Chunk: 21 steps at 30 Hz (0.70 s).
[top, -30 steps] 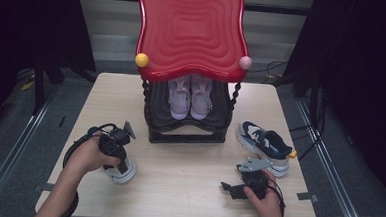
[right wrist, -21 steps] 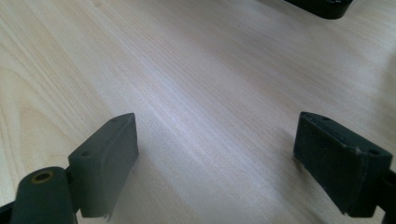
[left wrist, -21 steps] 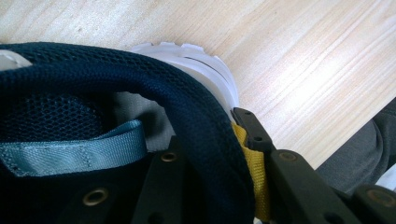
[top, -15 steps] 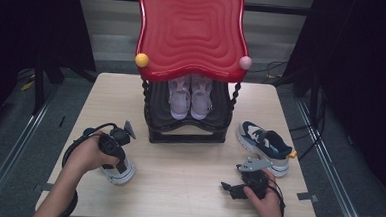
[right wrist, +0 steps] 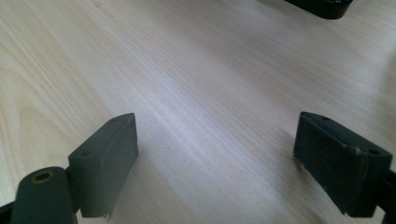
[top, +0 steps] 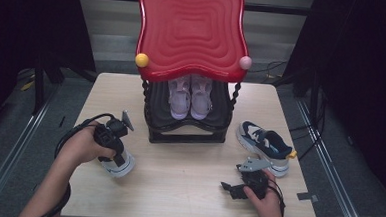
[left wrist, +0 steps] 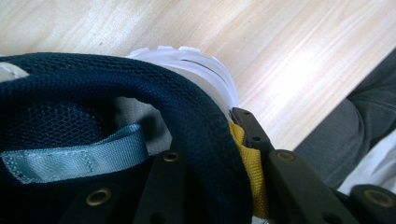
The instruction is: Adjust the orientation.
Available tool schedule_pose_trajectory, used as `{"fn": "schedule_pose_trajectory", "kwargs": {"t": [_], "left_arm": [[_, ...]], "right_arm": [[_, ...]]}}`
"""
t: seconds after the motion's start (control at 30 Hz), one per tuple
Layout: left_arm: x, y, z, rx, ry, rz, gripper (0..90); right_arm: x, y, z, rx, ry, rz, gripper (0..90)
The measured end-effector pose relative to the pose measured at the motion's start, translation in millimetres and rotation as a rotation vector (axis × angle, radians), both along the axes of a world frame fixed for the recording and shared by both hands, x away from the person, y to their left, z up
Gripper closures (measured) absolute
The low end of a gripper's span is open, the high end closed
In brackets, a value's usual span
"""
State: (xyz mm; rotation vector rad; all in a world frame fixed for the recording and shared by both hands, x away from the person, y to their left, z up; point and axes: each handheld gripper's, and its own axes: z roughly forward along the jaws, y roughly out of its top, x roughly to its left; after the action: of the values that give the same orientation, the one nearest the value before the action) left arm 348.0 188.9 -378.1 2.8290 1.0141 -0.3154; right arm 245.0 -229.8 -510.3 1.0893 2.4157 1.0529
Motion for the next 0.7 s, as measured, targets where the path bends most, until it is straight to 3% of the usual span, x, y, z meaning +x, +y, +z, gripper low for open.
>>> {"fn": "schedule_pose_trajectory", "kwargs": {"t": [0.37,0.7], "left_arm": [[2.6,-8.5,37.6,-0.011,0.013,-0.05,76.2],[2.7,-19.1,81.4,-0.031,-0.011,-0.094,76.1]], "right_arm": [[0.0,0.0,0.0,0.0,0.0,0.0,13.2],[0.1,0.1,0.0,0.002,-0.002,-0.001,13.2]]}}
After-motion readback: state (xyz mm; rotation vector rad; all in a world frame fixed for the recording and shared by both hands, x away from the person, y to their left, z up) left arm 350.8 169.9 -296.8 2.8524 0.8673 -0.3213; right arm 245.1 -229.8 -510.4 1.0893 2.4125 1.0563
